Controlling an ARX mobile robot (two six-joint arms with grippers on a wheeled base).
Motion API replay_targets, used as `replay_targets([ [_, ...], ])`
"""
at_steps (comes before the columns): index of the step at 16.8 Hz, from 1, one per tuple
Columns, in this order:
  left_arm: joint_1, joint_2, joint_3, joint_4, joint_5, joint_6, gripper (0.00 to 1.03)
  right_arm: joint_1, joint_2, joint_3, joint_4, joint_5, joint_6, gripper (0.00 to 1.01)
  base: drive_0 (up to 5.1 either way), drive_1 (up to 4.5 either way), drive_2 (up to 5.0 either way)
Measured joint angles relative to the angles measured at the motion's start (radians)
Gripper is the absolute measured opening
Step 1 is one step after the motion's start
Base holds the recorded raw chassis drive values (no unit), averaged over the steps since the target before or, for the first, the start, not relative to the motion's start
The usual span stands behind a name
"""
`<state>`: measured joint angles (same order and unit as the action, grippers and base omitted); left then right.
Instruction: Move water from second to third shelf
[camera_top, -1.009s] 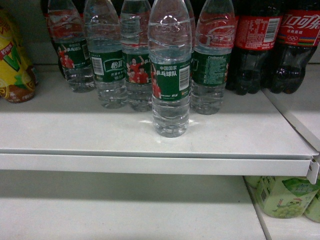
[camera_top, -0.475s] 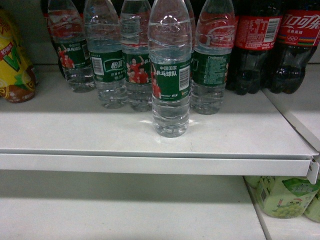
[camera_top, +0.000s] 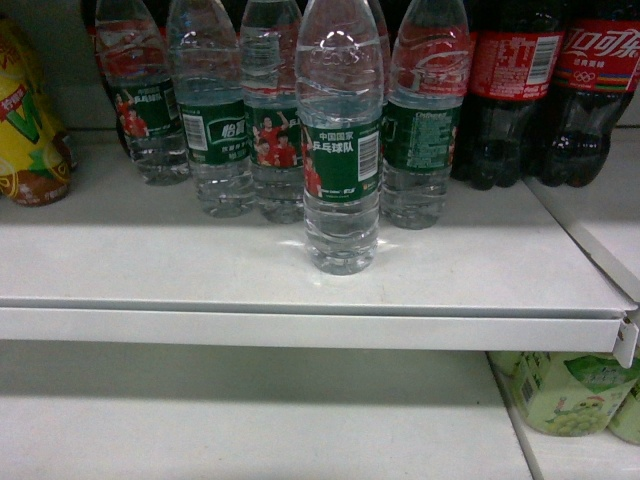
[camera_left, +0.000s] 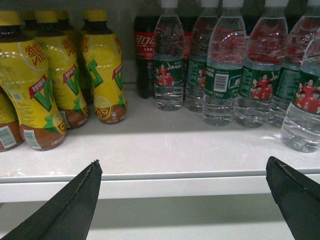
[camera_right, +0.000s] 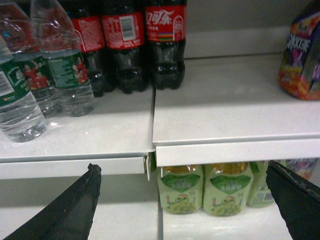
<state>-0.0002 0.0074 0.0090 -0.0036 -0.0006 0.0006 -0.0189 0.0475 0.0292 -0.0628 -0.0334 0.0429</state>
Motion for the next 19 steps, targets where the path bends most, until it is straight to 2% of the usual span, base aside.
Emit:
replay_targets([
  [1,0.000,0.000,0.000,0.000,0.000,0.000,0.98,-0.049,0.094,0.019,0.051,-0.043,0.031,0.98,0.0,0.00,0.0],
  [3,0.000,0.000,0.000,0.000,0.000,0.000,0.98,-0.154,0.245,0.103,0.204,-0.143,0.051,0.98,0.0,0.00,0.0],
  [4,0.000,0.000,0.000,0.000,0.000,0.000,0.98,-0.190,0.334,0.151,0.274,-0.179,0.059,0.98,0.0,0.00,0.0],
  [6,0.000,0.000,0.000,0.000,0.001,0.000,0.98,-0.196,0.509,0.231,0.390,-0.205,0.069,0.98,0.0,0.00,0.0],
  [9,0.000,0.000,0.000,0.000,0.000,0.000,0.98,-0.107,0.723,0.348,0.483,-0.193,0.069,0.98,0.0,0.00,0.0],
  [11,0.000,0.000,0.000,0.000,0.000,0.000,0.98,-0.007,0.816,0.359,0.512,-0.179,0.069,0.98,0.0,0.00,0.0],
  [13,0.000,0.000,0.000,0.000,0.000,0.000,0.98,0.099,0.916,0.366,0.602,-0.182,0.061,0.98,0.0,0.00,0.0],
  [16,0.000,0.000,0.000,0.000,0.000,0.000,0.98,0.230,1.092,0.390,0.739,-0.184,0.034,0.98,0.0,0.00,0.0],
  [19,0.000,0.000,0.000,0.000,0.000,0.000,0.98,0.370,1.245,0.454,0.832,-0.184,0.033,0.98,0.0,0.00,0.0],
])
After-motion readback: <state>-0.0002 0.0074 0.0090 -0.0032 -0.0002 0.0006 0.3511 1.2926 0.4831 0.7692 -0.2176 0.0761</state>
